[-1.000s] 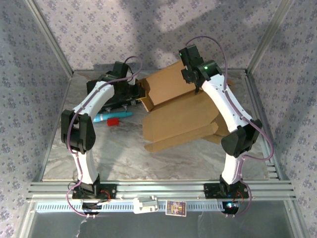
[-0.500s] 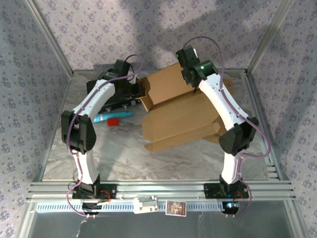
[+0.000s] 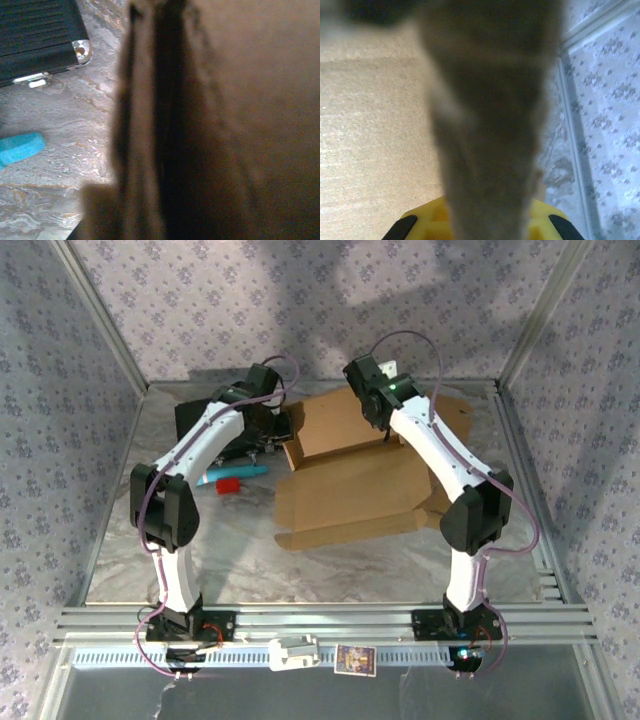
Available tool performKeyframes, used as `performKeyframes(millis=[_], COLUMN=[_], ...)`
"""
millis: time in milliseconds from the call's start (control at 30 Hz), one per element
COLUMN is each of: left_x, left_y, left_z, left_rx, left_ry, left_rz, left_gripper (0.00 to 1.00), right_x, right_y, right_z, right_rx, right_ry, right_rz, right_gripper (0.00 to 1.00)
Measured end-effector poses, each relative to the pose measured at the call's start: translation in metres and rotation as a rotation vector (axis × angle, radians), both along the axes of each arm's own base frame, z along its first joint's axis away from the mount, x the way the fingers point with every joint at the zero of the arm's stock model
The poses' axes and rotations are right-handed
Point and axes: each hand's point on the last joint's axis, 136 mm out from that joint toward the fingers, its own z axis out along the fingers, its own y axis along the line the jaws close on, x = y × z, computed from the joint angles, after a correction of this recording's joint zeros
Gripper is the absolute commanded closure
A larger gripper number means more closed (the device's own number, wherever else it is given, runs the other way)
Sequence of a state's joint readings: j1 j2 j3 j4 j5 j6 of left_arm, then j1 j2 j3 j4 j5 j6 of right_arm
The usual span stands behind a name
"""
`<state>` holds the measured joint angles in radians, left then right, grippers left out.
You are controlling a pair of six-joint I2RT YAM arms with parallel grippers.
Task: Fold the paper box
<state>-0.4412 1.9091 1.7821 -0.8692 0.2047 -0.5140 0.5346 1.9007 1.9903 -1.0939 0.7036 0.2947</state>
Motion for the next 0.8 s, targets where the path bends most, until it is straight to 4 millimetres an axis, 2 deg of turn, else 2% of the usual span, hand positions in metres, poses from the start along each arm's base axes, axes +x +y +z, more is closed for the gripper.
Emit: performKeyframes(millis=[133, 300, 533, 800], left_x=[0.000, -0.001, -0.012, -0.002], left_y=[-0.003, -0.009, -0.015, -0.024], left_z=[-0.019, -0.051, -0.102, -0.112], left_rx=[0.035, 0.039, 0.011, -0.062], left_ry=[-0.003, 0.017, 0.072, 0.013], left_rz=[-0.001, -0.022, -0.056, -0.053], left_gripper=[1.00, 0.96, 0.92, 0.85], right_x=[-0.011, -0.024, -0.030, -0.031], right_y=[-0.001, -0.006, -0.007, -0.011], right_z=[-0.011, -0.042, -0.081, -0.093], right_rx=[0.029, 0.035, 0.059, 0.079], right_ry=[0.015, 0.070, 0.139, 0.165], right_rz=[-0.032, -0.055, -0.047, -0.054], right_gripper=[1.00, 1.00, 1.00, 1.00])
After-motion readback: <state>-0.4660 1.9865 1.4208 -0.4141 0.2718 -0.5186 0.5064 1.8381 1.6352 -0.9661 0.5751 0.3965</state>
